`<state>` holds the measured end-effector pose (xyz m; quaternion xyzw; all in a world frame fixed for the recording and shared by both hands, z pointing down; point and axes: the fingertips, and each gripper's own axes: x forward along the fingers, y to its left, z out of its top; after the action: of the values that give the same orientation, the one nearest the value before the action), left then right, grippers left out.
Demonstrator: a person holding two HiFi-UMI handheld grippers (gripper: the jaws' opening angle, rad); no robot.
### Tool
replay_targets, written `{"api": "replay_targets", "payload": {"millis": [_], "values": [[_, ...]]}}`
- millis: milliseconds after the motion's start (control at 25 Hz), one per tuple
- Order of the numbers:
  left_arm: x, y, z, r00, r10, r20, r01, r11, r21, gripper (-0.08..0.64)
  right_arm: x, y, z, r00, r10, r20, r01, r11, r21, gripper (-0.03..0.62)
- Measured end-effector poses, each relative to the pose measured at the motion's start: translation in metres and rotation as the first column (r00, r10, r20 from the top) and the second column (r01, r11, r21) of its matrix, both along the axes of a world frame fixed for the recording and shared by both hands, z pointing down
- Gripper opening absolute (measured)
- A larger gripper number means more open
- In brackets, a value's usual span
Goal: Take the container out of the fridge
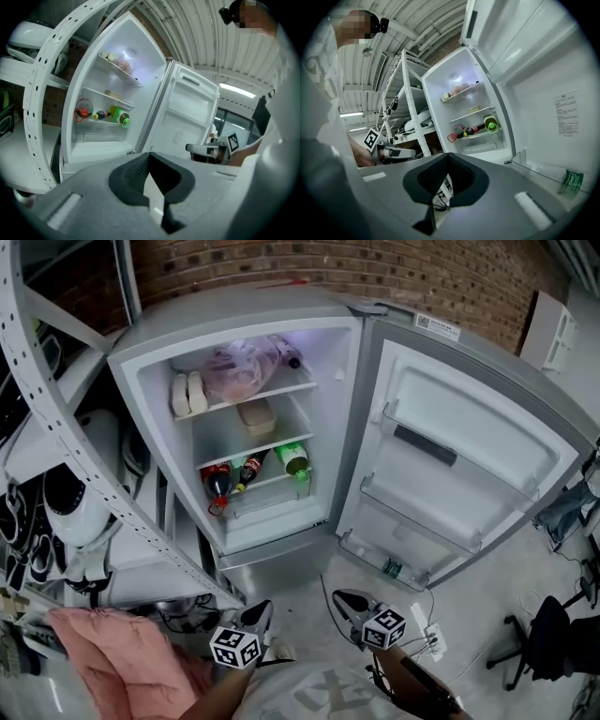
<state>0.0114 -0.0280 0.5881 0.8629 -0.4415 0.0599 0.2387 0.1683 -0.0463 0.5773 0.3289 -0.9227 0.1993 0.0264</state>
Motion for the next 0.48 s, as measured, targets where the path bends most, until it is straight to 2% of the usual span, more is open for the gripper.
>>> {"api": "replay_targets", "payload": {"millis": [200,480], "values": [[-0.024,-0.028,-0.007,1.000,0.009,-0.013,-0.008,1.000,0.018,0.000,-0.027,-0.026,0.000,1.000,0.001,-0.010,-0.001,1.000,-0.004,0.008],[-0.057,-0.056,-0.003,0.999,0.013,-0.036,-0.012,1.000,0.007,0.000,-0.069,-0.052,0.001,0.999,0.000,-0.051,0.000,1.000,-0.004,0.008]]}}
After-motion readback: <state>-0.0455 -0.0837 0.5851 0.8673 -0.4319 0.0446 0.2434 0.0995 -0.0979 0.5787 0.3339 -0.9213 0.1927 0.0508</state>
